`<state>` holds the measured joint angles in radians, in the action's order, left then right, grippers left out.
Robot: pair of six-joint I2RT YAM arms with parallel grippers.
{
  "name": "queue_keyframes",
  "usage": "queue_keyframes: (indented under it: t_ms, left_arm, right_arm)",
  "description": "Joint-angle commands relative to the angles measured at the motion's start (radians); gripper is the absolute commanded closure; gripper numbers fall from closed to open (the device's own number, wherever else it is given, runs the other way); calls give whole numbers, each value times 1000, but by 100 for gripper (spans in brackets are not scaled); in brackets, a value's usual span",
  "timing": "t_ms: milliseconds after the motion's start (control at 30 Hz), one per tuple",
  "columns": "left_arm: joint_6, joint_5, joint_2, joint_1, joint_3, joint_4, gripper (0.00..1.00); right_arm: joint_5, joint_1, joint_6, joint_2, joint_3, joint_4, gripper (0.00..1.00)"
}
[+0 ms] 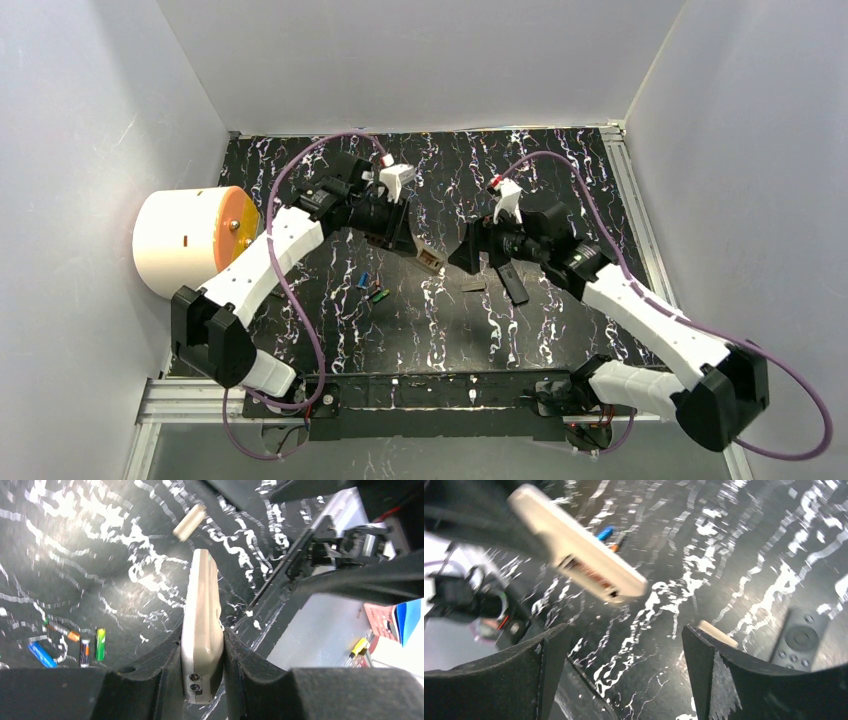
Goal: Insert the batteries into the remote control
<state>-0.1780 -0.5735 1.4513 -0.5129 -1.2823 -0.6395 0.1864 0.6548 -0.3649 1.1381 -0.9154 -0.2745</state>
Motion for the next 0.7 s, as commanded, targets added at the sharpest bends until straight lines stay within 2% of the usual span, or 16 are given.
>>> queue_keyframes:
  t_ms: [0,267,433,533,667]
  left_arm:
    - [170,-212,-3,1,-157,-90,100]
    - [356,-452,-68,2,-172,-110,100]
    - [420,-495,-83,2,-169,-149,100]
    - [441,-538,-96,2,-154,-146,100]
    - [415,-512,-98,3,-160,-103,100]
  right_arm:
    - [317,1,141,-89,35,153,5]
    - [479,2,327,18,-154,-23,3]
    - [537,6,342,51,-202,-51,5]
    - [637,7,355,74,-229,-81,11]
    - [703,8,432,100,-259,-169,24]
